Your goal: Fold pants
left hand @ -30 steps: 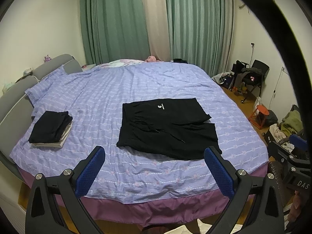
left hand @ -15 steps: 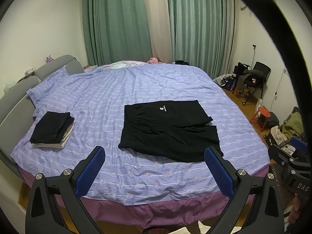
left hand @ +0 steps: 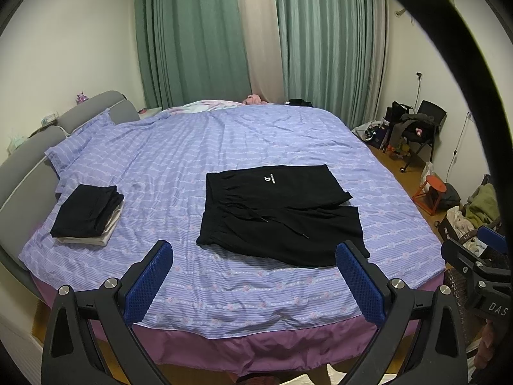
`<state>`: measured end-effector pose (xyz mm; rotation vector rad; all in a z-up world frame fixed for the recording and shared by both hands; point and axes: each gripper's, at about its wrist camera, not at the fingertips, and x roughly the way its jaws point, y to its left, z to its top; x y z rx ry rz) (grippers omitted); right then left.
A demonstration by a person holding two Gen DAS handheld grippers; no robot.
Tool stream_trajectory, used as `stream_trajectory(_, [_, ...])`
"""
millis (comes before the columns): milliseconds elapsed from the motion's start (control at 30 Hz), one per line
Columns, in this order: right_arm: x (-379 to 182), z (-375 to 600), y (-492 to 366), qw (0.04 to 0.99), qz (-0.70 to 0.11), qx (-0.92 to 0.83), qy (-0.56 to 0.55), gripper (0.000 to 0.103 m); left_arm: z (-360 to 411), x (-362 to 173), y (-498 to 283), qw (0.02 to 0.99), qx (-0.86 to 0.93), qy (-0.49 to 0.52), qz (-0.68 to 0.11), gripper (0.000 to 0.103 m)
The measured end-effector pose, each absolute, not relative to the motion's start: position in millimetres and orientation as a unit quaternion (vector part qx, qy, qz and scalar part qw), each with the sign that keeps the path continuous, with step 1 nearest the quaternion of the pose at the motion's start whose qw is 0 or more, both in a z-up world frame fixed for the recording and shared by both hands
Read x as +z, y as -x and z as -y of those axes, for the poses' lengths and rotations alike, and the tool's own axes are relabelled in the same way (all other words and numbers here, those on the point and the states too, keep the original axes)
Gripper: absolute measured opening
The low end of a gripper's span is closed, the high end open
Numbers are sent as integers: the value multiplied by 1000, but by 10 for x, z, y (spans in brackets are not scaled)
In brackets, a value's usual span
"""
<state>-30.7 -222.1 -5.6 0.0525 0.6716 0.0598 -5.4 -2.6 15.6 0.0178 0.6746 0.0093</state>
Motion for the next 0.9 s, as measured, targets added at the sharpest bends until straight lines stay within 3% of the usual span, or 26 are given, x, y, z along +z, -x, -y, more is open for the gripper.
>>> stream_trajectory(900, [-134,2192,281,941,-336,30,-23,103,-53,127,30,941,4,0,-338,103])
